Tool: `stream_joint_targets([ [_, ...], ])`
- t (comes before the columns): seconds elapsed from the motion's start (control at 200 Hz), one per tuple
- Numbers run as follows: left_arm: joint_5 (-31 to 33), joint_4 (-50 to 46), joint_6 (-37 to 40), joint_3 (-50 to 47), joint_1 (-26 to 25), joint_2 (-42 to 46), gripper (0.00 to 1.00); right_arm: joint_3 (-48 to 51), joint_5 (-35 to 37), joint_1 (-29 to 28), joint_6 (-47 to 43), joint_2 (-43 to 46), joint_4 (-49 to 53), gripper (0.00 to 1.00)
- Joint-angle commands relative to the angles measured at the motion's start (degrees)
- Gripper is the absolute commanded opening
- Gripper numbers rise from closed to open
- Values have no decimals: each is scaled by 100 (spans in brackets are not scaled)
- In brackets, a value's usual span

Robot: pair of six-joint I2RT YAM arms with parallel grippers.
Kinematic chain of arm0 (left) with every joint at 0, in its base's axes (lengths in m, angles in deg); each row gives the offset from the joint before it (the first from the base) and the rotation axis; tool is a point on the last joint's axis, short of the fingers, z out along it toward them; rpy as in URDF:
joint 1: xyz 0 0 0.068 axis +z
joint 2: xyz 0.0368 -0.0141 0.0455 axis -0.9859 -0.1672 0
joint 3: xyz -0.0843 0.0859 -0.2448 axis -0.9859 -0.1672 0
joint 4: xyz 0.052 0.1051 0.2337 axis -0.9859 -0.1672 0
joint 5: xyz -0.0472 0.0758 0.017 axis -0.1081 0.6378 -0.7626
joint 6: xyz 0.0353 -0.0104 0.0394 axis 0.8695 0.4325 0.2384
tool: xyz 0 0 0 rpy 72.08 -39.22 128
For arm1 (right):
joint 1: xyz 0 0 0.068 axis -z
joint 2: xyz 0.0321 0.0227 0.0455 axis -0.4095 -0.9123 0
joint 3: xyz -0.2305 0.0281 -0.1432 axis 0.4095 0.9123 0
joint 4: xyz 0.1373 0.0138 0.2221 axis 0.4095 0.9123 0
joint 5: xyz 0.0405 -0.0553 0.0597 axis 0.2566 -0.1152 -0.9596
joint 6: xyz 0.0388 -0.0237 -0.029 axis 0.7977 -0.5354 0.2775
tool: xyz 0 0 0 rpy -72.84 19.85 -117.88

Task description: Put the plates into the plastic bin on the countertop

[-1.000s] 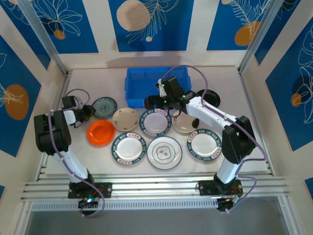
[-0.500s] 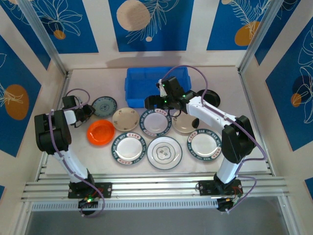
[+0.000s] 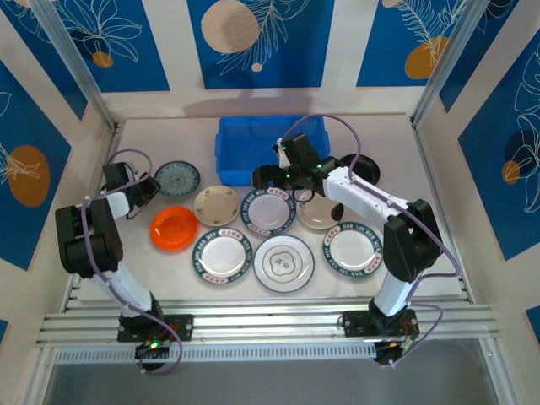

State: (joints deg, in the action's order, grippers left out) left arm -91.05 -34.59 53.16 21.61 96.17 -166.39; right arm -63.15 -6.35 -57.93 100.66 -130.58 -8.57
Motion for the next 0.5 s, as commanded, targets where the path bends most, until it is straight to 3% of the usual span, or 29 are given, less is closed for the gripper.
stream_joint_targets([
  [0.0,247,-273,-29,146,-121,831,0,-20,48,133,11,458,80,91],
  [0.11,749,-1095,303,620,-392,1514,0,-157,140,291,-47,670,248,91],
  [0.24,905,-1887,513,1383,-770,1894,0,-359,366,554,-78,890,508,90],
  [0.495,653,-2408,494,3138,-1993,1185,0,-585,496,1323,7,1243,785,90],
])
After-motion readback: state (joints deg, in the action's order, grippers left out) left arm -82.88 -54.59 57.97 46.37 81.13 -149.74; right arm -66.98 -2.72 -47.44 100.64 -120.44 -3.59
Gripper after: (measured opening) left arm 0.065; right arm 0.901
